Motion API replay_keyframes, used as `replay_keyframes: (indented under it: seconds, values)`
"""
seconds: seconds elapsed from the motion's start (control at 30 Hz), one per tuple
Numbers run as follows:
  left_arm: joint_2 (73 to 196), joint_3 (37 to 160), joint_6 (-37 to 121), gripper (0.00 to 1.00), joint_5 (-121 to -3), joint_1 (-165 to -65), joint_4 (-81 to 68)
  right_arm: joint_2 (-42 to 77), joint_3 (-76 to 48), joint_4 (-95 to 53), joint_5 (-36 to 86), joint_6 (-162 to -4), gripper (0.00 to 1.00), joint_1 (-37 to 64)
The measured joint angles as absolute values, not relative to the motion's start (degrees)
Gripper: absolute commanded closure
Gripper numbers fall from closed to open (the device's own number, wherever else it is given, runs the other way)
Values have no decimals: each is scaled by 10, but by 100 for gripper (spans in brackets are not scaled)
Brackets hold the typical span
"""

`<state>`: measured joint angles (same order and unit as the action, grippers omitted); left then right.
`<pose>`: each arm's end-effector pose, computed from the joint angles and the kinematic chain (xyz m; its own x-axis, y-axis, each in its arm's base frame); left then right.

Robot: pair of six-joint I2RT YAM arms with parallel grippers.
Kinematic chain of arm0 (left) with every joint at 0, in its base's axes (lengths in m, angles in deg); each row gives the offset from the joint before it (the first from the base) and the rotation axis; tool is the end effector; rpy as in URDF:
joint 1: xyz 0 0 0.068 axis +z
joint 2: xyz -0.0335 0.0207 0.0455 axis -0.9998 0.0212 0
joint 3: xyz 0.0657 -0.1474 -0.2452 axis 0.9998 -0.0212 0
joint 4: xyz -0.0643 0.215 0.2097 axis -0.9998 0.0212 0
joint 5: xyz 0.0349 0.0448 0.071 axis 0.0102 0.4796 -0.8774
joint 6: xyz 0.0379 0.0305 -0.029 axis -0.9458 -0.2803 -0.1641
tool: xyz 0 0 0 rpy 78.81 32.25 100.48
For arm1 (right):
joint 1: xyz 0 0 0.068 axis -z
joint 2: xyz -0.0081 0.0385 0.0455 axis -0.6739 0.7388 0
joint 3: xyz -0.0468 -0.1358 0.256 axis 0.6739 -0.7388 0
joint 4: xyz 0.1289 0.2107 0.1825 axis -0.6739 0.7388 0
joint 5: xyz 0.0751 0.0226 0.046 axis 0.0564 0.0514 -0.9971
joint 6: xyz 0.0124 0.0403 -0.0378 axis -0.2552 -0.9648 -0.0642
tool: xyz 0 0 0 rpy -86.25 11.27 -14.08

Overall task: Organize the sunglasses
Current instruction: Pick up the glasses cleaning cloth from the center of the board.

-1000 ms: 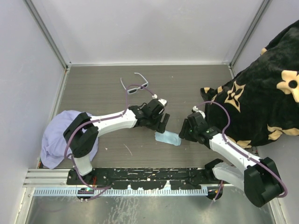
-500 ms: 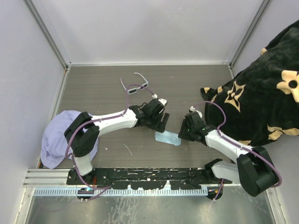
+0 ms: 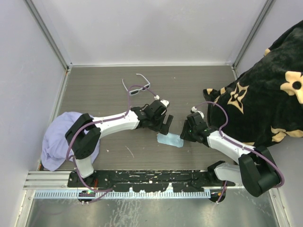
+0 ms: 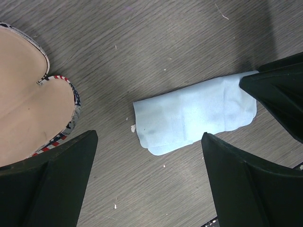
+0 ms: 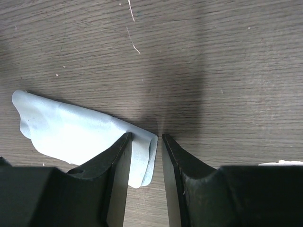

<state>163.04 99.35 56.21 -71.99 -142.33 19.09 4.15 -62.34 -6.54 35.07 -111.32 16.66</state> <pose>0.2610 -0.3509 0.2000 -0.7811 0.3160 -0.5386 0.4984 0.8350 -0.2329 0.2160 0.1022 0.1395 -0.8455 0.2287 -0.4825 0.0879 0.9509 0.2967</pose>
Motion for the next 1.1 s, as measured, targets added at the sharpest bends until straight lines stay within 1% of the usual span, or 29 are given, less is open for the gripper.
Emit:
replay_keyframes:
  seconds: [0.03, 0.47, 0.57, 0.67, 0.77, 1.0, 1.1]
  values:
    - [1630, 994, 562, 1, -721, -1423, 191, 41, -623, -66, 351, -1112, 65, 167]
    - [1630, 994, 562, 2, -721, -1423, 184, 49, -624, -72, 352, -1105, 84, 167]
    - [1630, 994, 562, 2, -721, -1423, 183, 50, -624, -73, 352, -1105, 90, 167]
    - [1630, 994, 562, 2, -721, -1423, 183, 52, -624, -74, 350, -1104, 98, 167]
    - [1633, 994, 562, 1, -721, -1422, 183, 52, -624, -75, 350, -1103, 100, 167]
    - [1654, 994, 569, 14, -716, -1416, 182, 51, -624, -75, 350, -1103, 100, 167]
    - [1671, 999, 574, 23, -712, -1415, 183, 50, -624, -74, 350, -1103, 100, 167]
